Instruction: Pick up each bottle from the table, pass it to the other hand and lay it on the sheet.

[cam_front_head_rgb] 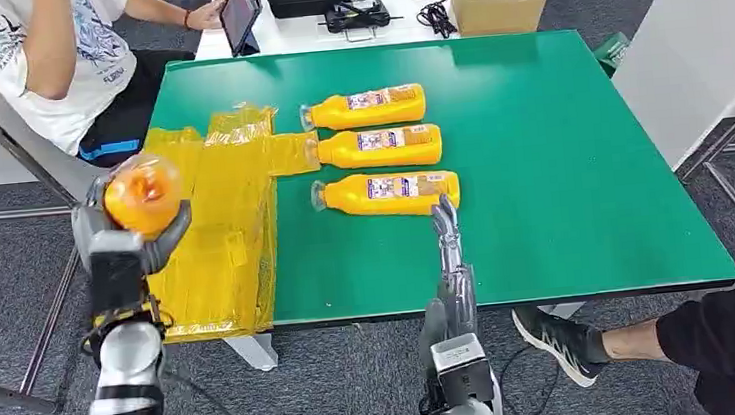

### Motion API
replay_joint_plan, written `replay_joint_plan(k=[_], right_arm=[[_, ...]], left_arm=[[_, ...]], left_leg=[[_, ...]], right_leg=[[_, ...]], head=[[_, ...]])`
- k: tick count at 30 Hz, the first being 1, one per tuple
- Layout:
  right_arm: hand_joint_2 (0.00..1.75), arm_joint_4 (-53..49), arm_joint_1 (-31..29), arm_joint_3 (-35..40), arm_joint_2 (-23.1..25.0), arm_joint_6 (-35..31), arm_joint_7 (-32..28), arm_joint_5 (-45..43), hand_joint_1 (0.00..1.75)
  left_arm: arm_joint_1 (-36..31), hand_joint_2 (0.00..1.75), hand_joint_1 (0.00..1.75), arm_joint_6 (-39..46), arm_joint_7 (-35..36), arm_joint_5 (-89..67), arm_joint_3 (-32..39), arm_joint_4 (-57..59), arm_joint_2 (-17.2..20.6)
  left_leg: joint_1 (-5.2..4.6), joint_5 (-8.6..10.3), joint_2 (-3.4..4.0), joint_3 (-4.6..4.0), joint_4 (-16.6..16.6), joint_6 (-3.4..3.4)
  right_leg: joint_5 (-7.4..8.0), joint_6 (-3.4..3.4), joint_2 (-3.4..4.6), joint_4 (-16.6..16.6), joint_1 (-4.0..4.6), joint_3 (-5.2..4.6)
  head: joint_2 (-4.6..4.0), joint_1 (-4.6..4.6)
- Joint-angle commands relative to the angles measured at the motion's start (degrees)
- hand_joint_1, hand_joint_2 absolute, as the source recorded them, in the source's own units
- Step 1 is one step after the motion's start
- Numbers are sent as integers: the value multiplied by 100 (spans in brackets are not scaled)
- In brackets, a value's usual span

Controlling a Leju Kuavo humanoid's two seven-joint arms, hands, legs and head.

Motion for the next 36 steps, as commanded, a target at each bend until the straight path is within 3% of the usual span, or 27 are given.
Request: replay_joint_plan(k=[1,8,11,14,18,20,27,28,36], right_arm=[[0,179,-353,189,-112,395,22,-190,0],[0,281,-398,220,-84,679,100,-171,0],[0,321,-408,234,-91,860,120,-158,0],[0,369,-420,245,-75,904,115,-159,0],[0,525,-488,306,-90,1020,127,-170,0],[0,531,-487,306,-90,1020,127,-170,0],[0,880,-641,407,-84,1139,158,-212,0],[0,910,-658,418,-83,1156,159,-216,0],[0,1088,-737,505,-73,1265,191,-225,0]], left_arm=[[-1776,175,175,219,750,-2547,-905,2592,741],[-2398,175,175,-90,862,-3185,-1201,3683,913],[-2826,175,175,-673,981,-3612,-1590,4340,1052],[-3005,175,175,-892,778,-3516,-1621,4694,1094],[-3407,175,175,-1856,438,-3377,-1922,5478,1245],[-3406,175,175,-1852,428,-3367,-1919,5482,1256],[-3570,175,175,-3142,232,-2686,-2037,5976,1454],[-3554,175,175,-3211,211,-2610,-2041,5988,1476],[-3313,175,175,-3212,254,-2435,-2228,6016,1550]], left_leg=[[2,-7,-18,42,-7,-8],[2,-5,-3,27,-4,-6],[3,-11,12,33,-3,-8],[7,-11,1,36,-1,-9],[5,-7,16,18,2,-7],[3,-4,13,17,-2,-6],[7,-19,27,49,-2,-12],[3,-5,23,18,-3,-7],[5,-13,25,40,-7,-9]], right_leg=[[-15,-14,-18,-2,3,47],[-8,-9,-5,0,3,29],[-9,-11,9,2,3,31],[-13,-11,-5,4,8,38],[-5,-7,12,6,5,16],[-3,-5,9,2,3,16],[-14,-15,24,4,8,43],[-1,-6,22,3,3,14],[-8,-10,22,0,6,37]], head=[[0,0],[0,2],[0,-2],[0,0],[0,0],[0,2],[0,0],[0,0],[0,-2]])
